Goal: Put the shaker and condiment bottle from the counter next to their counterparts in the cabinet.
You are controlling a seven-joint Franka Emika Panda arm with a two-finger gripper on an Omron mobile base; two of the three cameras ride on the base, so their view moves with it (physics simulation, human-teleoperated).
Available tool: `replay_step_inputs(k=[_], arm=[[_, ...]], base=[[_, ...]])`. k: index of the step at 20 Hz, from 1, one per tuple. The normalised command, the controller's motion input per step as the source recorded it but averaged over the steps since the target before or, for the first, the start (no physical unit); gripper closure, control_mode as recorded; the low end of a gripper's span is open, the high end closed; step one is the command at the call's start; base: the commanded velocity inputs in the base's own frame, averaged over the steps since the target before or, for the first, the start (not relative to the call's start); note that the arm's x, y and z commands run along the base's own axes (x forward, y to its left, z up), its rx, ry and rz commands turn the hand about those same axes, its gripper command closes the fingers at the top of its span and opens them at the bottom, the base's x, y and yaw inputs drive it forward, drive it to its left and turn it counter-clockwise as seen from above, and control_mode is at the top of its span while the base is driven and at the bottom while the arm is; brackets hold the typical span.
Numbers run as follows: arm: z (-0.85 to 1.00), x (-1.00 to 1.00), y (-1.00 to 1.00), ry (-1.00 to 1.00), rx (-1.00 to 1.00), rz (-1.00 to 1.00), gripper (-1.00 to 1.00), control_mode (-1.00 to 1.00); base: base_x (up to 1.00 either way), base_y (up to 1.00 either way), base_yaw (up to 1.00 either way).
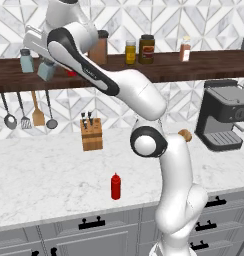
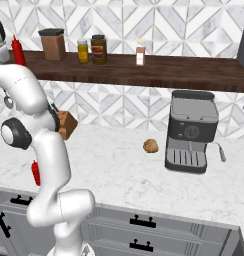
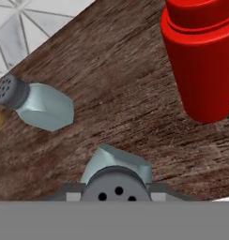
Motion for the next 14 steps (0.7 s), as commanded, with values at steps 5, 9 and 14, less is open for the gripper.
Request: replay_step_inputs(k=[5, 9, 14], arm=[[0.0, 0.32, 0.19, 0.01, 0.0, 0.0, 1.0, -1.0], [-0.01, 0.24, 0.15, 0.1, 0.0, 0.04, 1.0, -1.0], [-0.29, 0.55, 0.28, 0.41, -0.01, 0.0, -1.0, -1.0]], base=[[0.0, 0.0, 0.0], [0.0, 0.0, 0.0], [0.0, 0.0, 0.0]])
